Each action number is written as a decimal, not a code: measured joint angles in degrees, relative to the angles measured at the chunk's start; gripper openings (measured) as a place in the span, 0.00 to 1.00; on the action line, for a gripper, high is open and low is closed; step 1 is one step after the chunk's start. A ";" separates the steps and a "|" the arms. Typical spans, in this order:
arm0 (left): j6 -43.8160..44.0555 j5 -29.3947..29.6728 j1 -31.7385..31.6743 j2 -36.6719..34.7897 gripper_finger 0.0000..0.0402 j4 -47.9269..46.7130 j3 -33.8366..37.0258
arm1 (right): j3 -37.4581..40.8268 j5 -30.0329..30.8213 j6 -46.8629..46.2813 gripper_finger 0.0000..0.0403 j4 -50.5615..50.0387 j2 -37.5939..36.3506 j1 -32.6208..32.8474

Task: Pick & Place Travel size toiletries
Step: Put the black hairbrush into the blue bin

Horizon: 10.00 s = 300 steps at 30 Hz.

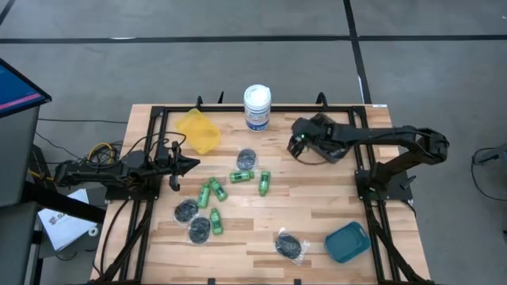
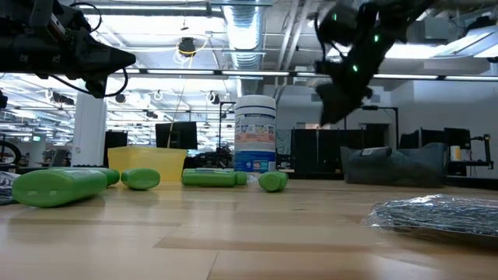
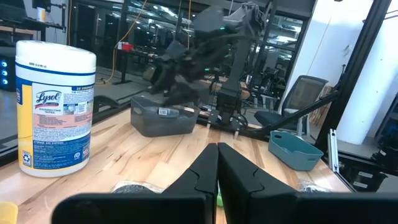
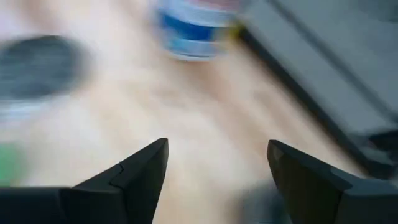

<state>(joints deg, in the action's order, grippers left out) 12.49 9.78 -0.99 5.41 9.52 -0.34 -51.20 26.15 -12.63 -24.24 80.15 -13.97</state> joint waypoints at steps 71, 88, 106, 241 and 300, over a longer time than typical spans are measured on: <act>0.00 0.00 0.00 2.32 0.00 2.10 0.00 | -29.85 6.64 -31.89 0.00 -35.04 30.92 52.06; 0.00 0.02 0.00 2.32 0.00 2.21 0.00 | -37.37 16.07 -49.44 0.00 -65.95 22.21 60.76; 0.00 0.01 0.00 2.32 0.00 2.58 0.00 | -15.86 -7.16 -43.66 0.53 -46.09 12.37 48.25; 0.00 0.02 0.00 2.91 0.00 5.15 0.00 | -10.76 -31.19 -4.97 0.00 -50.33 6.48 72.13; 0.00 0.00 0.00 2.89 0.00 5.16 0.00 | -3.82 -34.31 -22.64 0.22 -35.44 6.48 64.80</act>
<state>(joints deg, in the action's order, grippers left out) 12.49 9.78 -0.99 8.30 14.68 -0.34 -55.02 -8.16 -35.27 -59.68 86.63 50.83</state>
